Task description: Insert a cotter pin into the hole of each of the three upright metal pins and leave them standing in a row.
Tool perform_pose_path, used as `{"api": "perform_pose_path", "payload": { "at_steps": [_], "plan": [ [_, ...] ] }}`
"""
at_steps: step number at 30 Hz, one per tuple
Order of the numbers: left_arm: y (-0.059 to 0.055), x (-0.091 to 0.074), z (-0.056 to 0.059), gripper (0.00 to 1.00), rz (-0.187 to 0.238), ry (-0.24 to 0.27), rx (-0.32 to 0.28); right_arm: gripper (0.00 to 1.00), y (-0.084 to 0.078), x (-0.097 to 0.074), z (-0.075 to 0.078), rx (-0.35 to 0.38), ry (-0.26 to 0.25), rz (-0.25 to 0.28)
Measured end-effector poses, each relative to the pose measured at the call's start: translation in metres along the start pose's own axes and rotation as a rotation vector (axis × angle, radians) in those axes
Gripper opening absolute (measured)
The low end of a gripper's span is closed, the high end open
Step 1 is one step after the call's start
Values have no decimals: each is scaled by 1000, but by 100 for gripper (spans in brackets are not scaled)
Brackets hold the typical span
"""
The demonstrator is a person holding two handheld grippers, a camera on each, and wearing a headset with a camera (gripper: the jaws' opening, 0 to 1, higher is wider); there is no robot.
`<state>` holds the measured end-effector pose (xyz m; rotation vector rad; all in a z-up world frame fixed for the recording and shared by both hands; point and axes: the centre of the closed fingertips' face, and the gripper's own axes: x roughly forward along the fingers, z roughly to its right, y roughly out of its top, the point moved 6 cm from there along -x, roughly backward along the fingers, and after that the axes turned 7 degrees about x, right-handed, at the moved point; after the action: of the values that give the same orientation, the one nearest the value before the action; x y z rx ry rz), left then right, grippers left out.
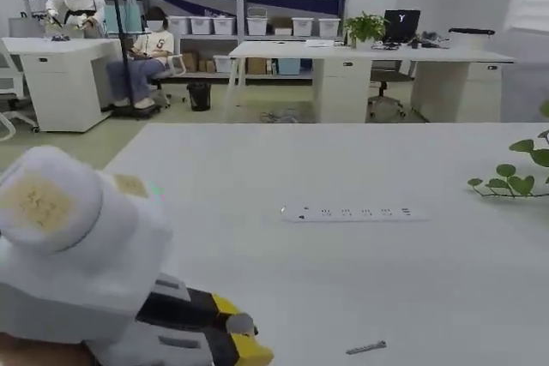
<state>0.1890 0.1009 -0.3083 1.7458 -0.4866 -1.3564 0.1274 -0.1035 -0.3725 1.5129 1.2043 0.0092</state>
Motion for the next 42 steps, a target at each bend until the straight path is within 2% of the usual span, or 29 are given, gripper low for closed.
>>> {"api": "perform_pose_path", "payload": {
  "at_steps": [3,8,19,34,42],
  "plan": [
    [-12,1,9,10,-8,-10,-6,93,0,1,-2,4,3,3],
    [-27,2,19,10,-23,-14,-35,93,-2,2,-4,13,2,5],
    [-43,7,44,10,-67,-37,46,93,-7,5,-10,14,8,-6],
    [-63,33,59,10,-83,-19,41,93,-10,-5,2,48,-42,15],
    [-66,50,63,10,-98,-17,84,93,-12,-6,4,63,-52,20]
  ]
}}
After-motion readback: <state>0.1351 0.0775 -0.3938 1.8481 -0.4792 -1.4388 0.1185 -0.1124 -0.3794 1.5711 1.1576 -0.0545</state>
